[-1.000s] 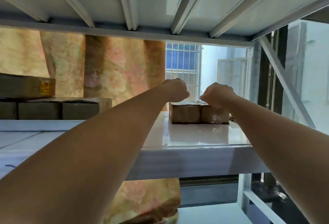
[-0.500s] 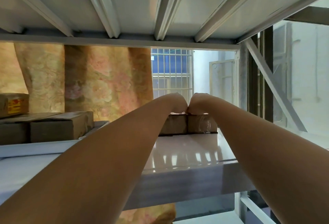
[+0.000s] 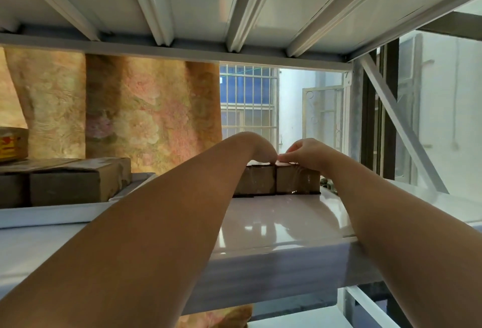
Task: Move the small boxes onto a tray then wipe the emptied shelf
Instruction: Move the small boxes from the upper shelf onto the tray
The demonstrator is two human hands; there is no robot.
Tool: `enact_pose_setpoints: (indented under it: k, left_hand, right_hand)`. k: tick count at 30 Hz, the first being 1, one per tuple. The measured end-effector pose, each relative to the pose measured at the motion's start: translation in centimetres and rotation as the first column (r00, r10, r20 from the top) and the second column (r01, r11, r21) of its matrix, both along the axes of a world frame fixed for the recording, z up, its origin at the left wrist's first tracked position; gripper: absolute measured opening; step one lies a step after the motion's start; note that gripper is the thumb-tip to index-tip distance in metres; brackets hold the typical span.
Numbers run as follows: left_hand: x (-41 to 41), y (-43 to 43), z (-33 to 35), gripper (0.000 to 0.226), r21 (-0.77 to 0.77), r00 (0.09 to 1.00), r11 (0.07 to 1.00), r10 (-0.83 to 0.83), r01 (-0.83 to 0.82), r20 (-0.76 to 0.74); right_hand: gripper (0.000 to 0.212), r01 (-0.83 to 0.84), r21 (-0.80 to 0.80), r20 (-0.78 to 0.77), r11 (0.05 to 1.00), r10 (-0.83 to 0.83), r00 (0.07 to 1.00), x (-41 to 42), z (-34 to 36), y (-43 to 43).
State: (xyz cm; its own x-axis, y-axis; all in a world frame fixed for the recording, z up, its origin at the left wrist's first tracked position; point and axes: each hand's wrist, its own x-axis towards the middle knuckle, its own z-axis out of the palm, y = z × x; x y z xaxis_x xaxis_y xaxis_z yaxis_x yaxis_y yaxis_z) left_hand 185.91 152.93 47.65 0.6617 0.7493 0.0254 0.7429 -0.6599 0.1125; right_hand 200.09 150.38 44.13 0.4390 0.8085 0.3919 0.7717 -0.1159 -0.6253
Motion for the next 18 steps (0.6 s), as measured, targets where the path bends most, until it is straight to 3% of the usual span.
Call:
enact_pose_setpoints:
  k: [4, 12, 18]
  left_hand:
    - [-0.9, 0.0, -0.2, 0.053, -0.085, 0.998, 0.995, 0.053, -0.049, 0.044]
    - [-0.6, 0.2, -0.2, 0.055, -0.160, 0.994, 0.983, 0.101, -0.093, 0.044]
    - [-1.0, 0.5, -0.5, 0.053, -0.197, 0.972, 0.978, 0.107, -0.065, 0.210]
  right_hand:
    - [0.038, -0.043, 0.016, -0.012, 0.999, 0.043, 0.999, -0.2, 0.0, -0.3]
    - [0.037, 0.044, 0.019, 0.070, 0.999, -0.046, 0.996, -0.3, -0.3, -0.1]
    - [0.043, 0.109, 0.012, 0.104, 0.994, -0.109, 0.989, 0.0, -0.4, 0.7]
